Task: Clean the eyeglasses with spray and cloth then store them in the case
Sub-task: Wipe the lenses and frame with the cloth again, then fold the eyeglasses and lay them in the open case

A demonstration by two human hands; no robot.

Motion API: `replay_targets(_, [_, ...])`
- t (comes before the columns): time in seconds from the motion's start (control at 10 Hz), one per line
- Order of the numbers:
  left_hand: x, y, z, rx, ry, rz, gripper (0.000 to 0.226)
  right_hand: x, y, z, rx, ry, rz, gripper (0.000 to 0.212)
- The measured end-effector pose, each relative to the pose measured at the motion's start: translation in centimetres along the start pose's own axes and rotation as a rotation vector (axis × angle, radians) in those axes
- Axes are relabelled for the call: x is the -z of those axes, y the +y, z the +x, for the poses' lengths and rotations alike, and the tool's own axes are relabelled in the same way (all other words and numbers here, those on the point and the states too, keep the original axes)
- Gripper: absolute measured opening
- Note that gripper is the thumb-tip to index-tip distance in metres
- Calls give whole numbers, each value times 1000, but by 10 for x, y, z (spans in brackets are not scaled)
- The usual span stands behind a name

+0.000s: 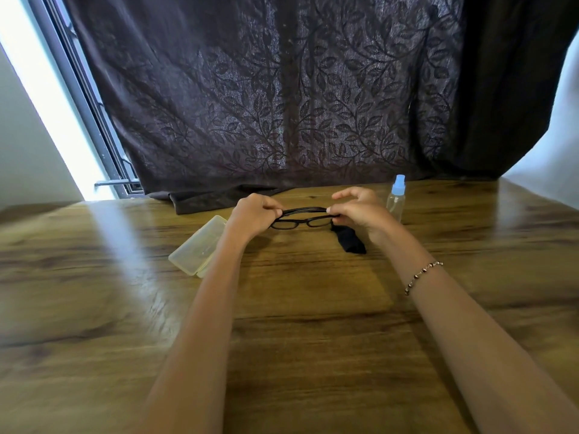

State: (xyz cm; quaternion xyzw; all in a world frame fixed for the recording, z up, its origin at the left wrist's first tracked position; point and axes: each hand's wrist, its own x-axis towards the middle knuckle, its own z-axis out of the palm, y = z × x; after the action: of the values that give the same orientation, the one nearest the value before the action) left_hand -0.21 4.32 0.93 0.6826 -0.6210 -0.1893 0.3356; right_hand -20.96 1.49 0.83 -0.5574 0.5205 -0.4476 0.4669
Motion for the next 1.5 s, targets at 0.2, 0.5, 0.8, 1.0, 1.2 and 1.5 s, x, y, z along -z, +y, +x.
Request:
replay_targets(0.2, [2, 0, -2, -5, -117, -15, 20, 0, 4, 1, -35, -82, -81, 7])
replay_targets(0.5, [17, 7, -17, 65, -327, -131, 19, 5, -2, -4, -74, -219, -178, 11])
replay_targets(0.8, [34, 0, -26, 41, -485, -57, 14, 15, -9, -15, -3, -569, -381, 16])
replay_targets(1.0, [40, 0, -28, 62, -473, -61, 16, 8, -8, -14, 44, -623, -343, 11])
replay_targets(1.2, [59, -38, -19, 161, 2, -12, 27, 4, -1, -10, 86, -539, -317, 8])
replay_targets(1.5, [74, -81, -20, 536, 5, 282, 43, -8, 0, -9, 156, -451, -298, 11])
